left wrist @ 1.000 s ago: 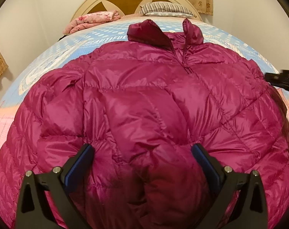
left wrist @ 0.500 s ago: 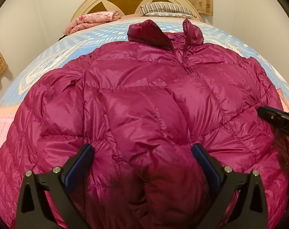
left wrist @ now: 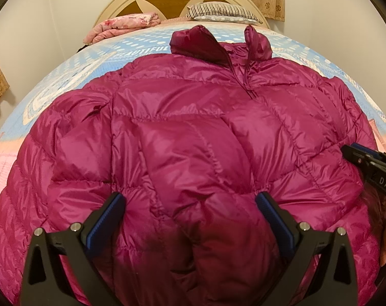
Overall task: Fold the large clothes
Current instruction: 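Lay the sleeve on the jacket back and open the right gripper, then grasp the other sleeve cuff with the left gripper, then fold the held sleeve across the jacket body with the left gripper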
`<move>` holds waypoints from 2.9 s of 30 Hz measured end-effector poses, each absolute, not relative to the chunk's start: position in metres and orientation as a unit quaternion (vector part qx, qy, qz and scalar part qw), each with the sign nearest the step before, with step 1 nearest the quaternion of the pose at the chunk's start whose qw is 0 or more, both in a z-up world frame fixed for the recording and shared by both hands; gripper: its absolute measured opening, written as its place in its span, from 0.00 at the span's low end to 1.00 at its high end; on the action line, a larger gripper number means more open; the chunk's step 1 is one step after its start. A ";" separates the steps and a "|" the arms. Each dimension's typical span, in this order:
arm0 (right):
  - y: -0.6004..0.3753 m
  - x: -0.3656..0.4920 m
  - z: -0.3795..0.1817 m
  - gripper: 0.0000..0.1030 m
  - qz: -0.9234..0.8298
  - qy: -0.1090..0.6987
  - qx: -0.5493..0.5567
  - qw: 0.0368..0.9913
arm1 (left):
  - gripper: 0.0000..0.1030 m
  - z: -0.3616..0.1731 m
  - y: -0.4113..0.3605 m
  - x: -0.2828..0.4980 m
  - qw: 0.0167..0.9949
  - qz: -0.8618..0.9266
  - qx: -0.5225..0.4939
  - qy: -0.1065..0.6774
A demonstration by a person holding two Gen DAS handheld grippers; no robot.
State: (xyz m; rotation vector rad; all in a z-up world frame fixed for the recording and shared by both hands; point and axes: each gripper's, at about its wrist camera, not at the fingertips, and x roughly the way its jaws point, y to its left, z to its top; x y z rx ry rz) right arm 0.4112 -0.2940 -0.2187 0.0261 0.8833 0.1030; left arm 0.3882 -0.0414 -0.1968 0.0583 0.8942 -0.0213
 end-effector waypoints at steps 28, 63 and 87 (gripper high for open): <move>-0.306 0.409 -0.219 0.29 0.068 0.418 0.053 0.904 | 1.00 -0.129 0.179 0.226 0.916 0.164 -0.001 0.365; -0.317 0.404 -0.218 0.30 0.077 0.406 0.092 0.906 | 0.10 -0.080 0.233 0.224 0.944 0.126 -0.086 0.294; -0.326 0.402 -0.219 0.31 0.092 0.400 0.132 0.902 | 0.09 -0.008 -0.006 0.274 0.968 -0.069 0.165 0.175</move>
